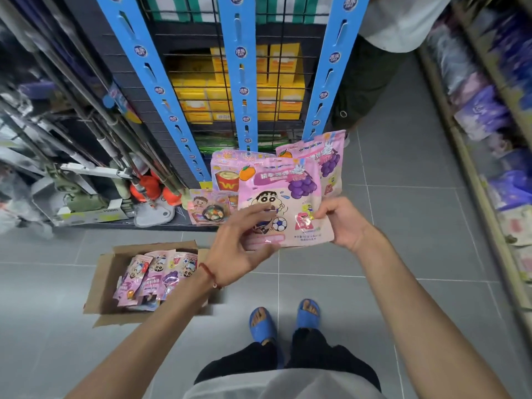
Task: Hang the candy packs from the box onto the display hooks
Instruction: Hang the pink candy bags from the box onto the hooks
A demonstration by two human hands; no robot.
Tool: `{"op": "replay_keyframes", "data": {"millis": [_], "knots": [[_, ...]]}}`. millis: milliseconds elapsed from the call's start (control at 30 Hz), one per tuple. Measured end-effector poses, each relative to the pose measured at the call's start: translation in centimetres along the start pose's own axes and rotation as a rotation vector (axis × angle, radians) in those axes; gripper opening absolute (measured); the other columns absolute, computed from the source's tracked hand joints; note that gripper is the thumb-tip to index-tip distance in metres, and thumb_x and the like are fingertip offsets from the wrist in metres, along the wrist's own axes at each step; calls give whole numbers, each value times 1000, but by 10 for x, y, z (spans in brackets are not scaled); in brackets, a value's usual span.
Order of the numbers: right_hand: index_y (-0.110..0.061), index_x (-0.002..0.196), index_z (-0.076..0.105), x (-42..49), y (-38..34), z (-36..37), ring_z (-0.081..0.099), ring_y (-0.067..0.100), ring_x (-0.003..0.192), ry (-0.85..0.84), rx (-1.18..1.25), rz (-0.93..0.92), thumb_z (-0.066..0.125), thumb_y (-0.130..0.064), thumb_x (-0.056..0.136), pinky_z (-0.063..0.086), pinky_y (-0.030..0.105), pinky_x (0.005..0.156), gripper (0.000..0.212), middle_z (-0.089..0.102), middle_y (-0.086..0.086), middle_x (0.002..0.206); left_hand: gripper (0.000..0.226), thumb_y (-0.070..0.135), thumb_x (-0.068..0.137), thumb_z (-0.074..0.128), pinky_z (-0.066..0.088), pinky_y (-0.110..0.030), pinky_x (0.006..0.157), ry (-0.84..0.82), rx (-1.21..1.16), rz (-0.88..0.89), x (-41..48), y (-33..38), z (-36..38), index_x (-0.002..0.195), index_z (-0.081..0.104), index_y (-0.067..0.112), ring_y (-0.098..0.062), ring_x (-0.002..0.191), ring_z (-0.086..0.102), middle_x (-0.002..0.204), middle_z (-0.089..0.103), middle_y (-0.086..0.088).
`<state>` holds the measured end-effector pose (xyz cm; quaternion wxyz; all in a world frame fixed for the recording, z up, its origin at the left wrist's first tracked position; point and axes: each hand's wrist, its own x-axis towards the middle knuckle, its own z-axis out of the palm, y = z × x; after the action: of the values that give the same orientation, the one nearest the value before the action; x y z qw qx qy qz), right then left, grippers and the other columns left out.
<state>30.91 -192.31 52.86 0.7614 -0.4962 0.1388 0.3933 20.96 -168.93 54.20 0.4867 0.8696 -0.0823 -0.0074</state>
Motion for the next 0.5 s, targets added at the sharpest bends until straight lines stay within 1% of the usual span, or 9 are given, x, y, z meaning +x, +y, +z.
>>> {"op": "replay_keyframes", "data": {"millis": [100, 167, 233, 267, 300, 333, 367, 433, 500], "knots": [[-1, 135, 56, -2, 2, -2, 60, 49, 123, 7, 33, -52, 54, 4, 45, 54, 64, 94, 89, 60, 26, 138, 56, 49, 84, 70, 41, -28, 110, 153, -44, -76, 9, 2, 0, 134, 63, 23, -2, 133, 49, 141, 58, 11], [-1, 134, 53, -1, 2, -5, 66, 45, 112, 41, 69, -114, 52, 3, 43, 57, 62, 87, 91, 62, 25, 133, 58, 45, 86, 71, 43, -33, 107, 219, -90, -153, 19, -3, 2, 138, 58, 25, -9, 130, 51, 140, 57, 9], [3, 134, 49, 0, -3, -11, 67, 46, 108, 105, 76, -166, 50, 1, 43, 52, 68, 91, 91, 62, 28, 129, 61, 39, 87, 74, 51, -39, 101, 218, -208, -252, 32, -3, 5, 143, 51, 29, -12, 125, 57, 139, 55, 6], [6, 134, 47, 2, -6, -15, 65, 49, 110, 136, 74, -173, 52, 0, 43, 47, 73, 94, 91, 61, 32, 129, 63, 34, 89, 76, 57, -39, 95, 202, -286, -297, 39, -3, 7, 145, 48, 29, -10, 118, 62, 139, 56, 4], [7, 132, 46, 4, -10, -18, 63, 52, 112, 163, 64, -179, 55, -1, 46, 43, 76, 97, 87, 60, 35, 130, 63, 25, 91, 75, 60, -34, 88, 189, -348, -326, 46, -1, 10, 147, 45, 26, -5, 110, 66, 137, 56, 1], [6, 131, 49, 5, -15, -19, 63, 51, 110, 178, 44, -179, 58, -4, 53, 42, 75, 98, 79, 60, 36, 129, 62, 16, 93, 72, 61, -27, 81, 190, -377, -338, 53, 0, 14, 148, 44, 20, -1, 102, 69, 134, 58, -1], [5, 129, 53, 5, -20, -18, 65, 48, 107, 190, 15, -187, 61, -8, 62, 45, 71, 96, 69, 63, 34, 126, 60, 8, 93, 70, 59, -22, 76, 198, -366, -338, 59, 1, 17, 147, 45, 15, 0, 95, 70, 130, 59, -2], [-3, 126, 61, 7, -29, -21, 72, 38, 100, 219, -87, -244, 73, -14, 78, 58, 56, 85, 51, 73, 21, 116, 60, 2, 91, 70, 58, -19, 72, 226, -367, -351, 70, 1, 23, 145, 47, 12, -5, 91, 72, 125, 62, -4], [-13, 124, 65, 9, -36, -24, 76, 30, 99, 277, -214, -310, 79, -21, 86, 63, 47, 76, 41, 79, 8, 107, 58, 3, 91, 71, 59, -21, 71, 267, -423, -400, 78, 1, 27, 144, 48, 11, -8, 93, 73, 122, 66, -5]]}}
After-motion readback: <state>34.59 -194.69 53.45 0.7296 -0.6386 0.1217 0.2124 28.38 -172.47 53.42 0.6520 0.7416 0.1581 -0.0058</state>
